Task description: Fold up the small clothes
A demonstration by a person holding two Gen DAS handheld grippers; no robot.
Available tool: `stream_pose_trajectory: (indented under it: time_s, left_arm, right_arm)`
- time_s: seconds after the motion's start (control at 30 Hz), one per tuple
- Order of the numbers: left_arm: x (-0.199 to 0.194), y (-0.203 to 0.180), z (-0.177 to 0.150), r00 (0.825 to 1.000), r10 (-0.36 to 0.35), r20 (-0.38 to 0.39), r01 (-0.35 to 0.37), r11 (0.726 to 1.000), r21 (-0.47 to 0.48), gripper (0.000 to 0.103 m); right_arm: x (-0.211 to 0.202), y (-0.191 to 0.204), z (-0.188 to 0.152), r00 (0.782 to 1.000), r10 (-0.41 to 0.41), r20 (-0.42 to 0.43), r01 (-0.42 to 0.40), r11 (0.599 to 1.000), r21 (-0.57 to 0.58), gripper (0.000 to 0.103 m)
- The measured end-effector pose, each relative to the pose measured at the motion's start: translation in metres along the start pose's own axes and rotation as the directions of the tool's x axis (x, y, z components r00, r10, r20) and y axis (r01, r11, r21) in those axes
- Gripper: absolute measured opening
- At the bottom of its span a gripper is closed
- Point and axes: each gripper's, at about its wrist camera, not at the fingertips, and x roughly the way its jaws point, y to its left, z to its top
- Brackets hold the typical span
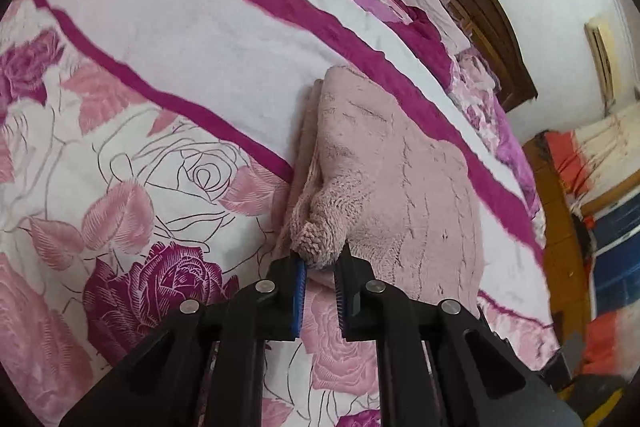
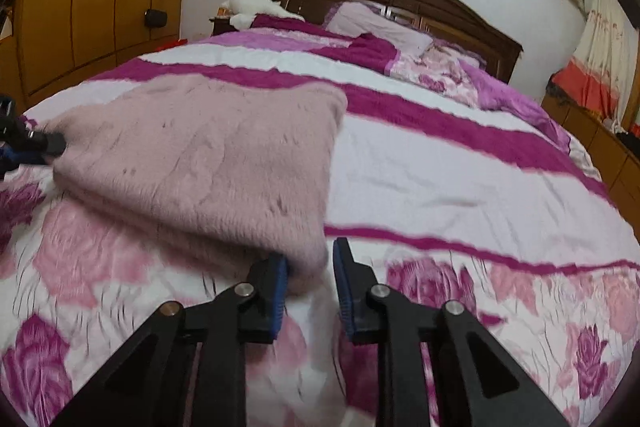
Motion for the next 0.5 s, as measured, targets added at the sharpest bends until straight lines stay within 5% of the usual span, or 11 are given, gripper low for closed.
stream_pose_trajectory:
  time_s: [0.23,0.33,0.5]
  left_arm:
    - [-0.025,0.003,-0.011,0.999,0.044,0.016,-0.044,0.999,0.001,0.0]
    - [-0.071,0.003,-0.016,0.976,0.114,0.186,-0.115,0.993,-0.004,0.0]
    - [-0.088,-0.015,-0.002,0.949,0.096,0.299,-0.121,0.991,0.064,0.0]
  right_arm:
    - [-0.028,-0.027,-0.02,0.999,-0.04,-0.009,0.039,0.998,-0.046,0.022]
    - [-0.033,-0.031,-0.017,0.999,-0.052,0.006,0.052,0.995,-0.087,0.022]
    - [-0.041,-0.021,0.005,0.997,-0.021,0.071,0.03,0.991,-0.128,0.022]
